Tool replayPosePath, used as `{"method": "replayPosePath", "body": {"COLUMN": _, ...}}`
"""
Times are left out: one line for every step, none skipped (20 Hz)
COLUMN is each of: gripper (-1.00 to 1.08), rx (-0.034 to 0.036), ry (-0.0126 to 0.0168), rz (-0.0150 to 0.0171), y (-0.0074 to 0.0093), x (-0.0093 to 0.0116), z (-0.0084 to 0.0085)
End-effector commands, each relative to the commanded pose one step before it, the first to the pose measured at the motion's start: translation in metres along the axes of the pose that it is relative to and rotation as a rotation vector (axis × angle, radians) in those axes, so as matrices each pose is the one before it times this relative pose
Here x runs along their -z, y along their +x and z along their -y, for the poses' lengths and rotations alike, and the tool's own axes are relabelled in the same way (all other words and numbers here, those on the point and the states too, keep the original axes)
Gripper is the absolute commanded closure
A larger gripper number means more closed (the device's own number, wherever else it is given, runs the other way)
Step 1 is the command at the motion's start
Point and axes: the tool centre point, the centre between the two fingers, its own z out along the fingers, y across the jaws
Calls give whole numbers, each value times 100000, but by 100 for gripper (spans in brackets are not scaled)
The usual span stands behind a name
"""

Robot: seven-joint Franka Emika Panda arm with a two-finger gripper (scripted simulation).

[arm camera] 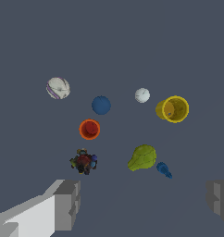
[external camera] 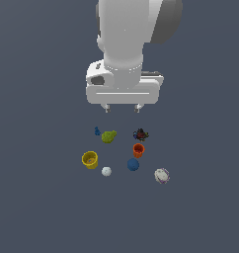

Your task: Pick up a designated object from a clutter of objects.

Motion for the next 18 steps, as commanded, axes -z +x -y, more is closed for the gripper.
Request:
{"method": "replayPosePath", "body": {"gripper": -92, "rx": 0, "ry": 0, "rz": 0, "y": 0, "x": 0, "z": -1}}
{"method": "replayPosePath", "body": {"gripper": -92, "rx": 93, "ry": -19, "rz": -23, "y": 8, "x": 10, "z": 55}}
{"method": "replayPosePath", "body": {"gripper": -92, "rx": 295, "ry": -57, "rz": -72, "y": 21, "x": 33, "z": 174}}
{"method": "replayPosePath", "body": {"gripper": -92, "rx": 475, "ry": -91, "rz": -117, "y": 35, "x": 54, "z": 281}}
{"method": "replayPosePath", "body": {"gripper": -92, "rx": 656, "ry": -125, "rz": -162, "y": 47, "x": 76, "z": 390}}
{"method": "replayPosePath", "body": {"gripper": -92, "rx": 828, "ry": -157, "rz": -206, "y": 57, "x": 99, "z": 496}}
{"method": "replayPosePath", "body": {"gripper": -92, "rx": 968, "ry": -182, "rz": -243, "y": 64, "x": 121, "z": 586}}
{"method": "replayPosePath", "body": {"gripper": -92, "rx": 851, "ry": -160, "rz": -216, "y": 52, "x": 114, "z": 523}}
{"method": "replayPosePath", "body": {"gripper": -92, "rx": 645, "ry": -122, "rz": -165, "y": 36, "x": 94, "z": 405}}
{"method": "replayPosePath", "body": {"gripper": -92, "rx": 446, "ry": -87, "rz": -115, "y": 20, "x": 73, "z": 289}}
{"method": "replayPosePath", "body": {"gripper": -92, "rx": 254, "ry": -53, "rz": -66, "y": 7, "x": 50, "z": 174}}
{"method": "replayPosePath", "body": {"gripper": -92, "rx": 64, "ry": -18, "rz": -17, "y": -4, "x": 22, "z": 56}}
{"method": "replayPosePath", "body": {"gripper": -92, "rx": -114, "ry": 21, "rz": 29, "y": -6, "x": -14, "z": -68}}
{"method": "replayPosePath", "body": {"gripper": -92, "rx": -157, "ry": 45, "rz": 43, "y": 11, "x": -58, "z": -140}}
{"method": "replayPosePath", "body": {"gripper": -92, "rx": 0, "ry": 0, "rz": 0, "y": 52, "x": -92, "z": -97}}
{"method": "replayPosePath", "body": {"gripper": -92, "rx": 181, "ry": 67, "rz": -33, "y": 88, "x": -131, "z": -82}}
{"method": "replayPosePath", "body": {"gripper": -92, "rx": 198, "ry": 46, "rz": -40, "y": 123, "x": -185, "z": -126}}
{"method": "replayPosePath", "body": {"gripper": -92, "rx": 226, "ry": 64, "rz": -45, "y": 153, "x": -239, "z": -178}}
